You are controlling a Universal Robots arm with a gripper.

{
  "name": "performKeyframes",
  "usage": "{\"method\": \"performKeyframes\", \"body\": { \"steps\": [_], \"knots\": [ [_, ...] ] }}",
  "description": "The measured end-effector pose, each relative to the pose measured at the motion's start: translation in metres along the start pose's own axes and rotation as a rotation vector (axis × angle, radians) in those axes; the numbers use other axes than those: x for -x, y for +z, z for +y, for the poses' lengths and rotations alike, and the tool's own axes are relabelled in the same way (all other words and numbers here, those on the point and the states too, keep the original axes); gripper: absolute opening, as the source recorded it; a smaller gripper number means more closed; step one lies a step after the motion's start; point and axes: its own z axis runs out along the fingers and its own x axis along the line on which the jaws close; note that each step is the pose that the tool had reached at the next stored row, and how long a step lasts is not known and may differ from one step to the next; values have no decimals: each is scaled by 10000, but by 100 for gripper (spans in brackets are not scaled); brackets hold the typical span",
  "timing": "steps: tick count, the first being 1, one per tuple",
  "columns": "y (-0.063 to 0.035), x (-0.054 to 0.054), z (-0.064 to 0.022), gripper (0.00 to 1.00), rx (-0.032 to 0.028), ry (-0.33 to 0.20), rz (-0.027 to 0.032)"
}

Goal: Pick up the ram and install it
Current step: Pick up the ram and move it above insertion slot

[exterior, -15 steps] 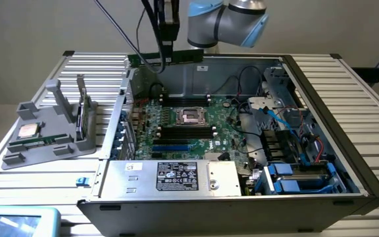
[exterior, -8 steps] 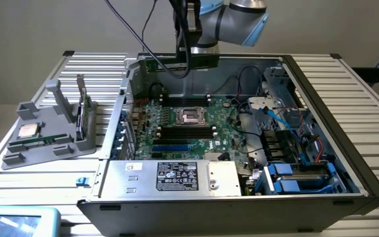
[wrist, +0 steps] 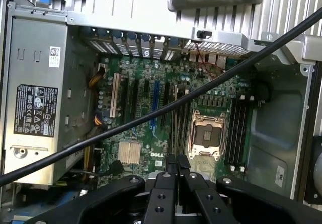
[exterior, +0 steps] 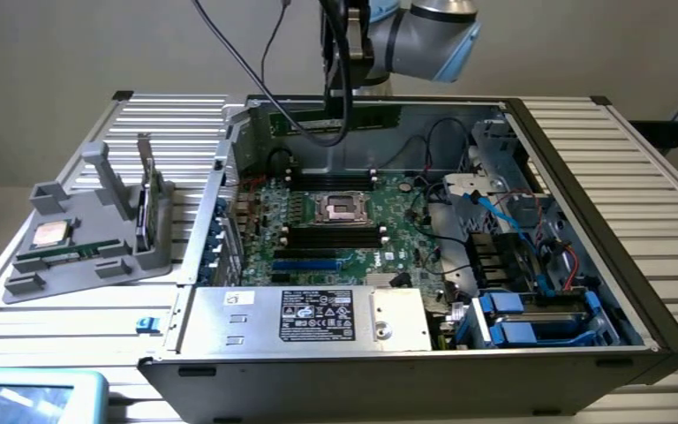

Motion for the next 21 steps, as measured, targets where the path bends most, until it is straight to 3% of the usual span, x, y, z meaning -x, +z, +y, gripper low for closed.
{"method": "performKeyframes", "body": {
  "steps": [8,21],
  "knots": [
    [76,-4,-3,11,82,561,-12],
    [312,-7,-24,11,28,1758,-66]
  ]
}}
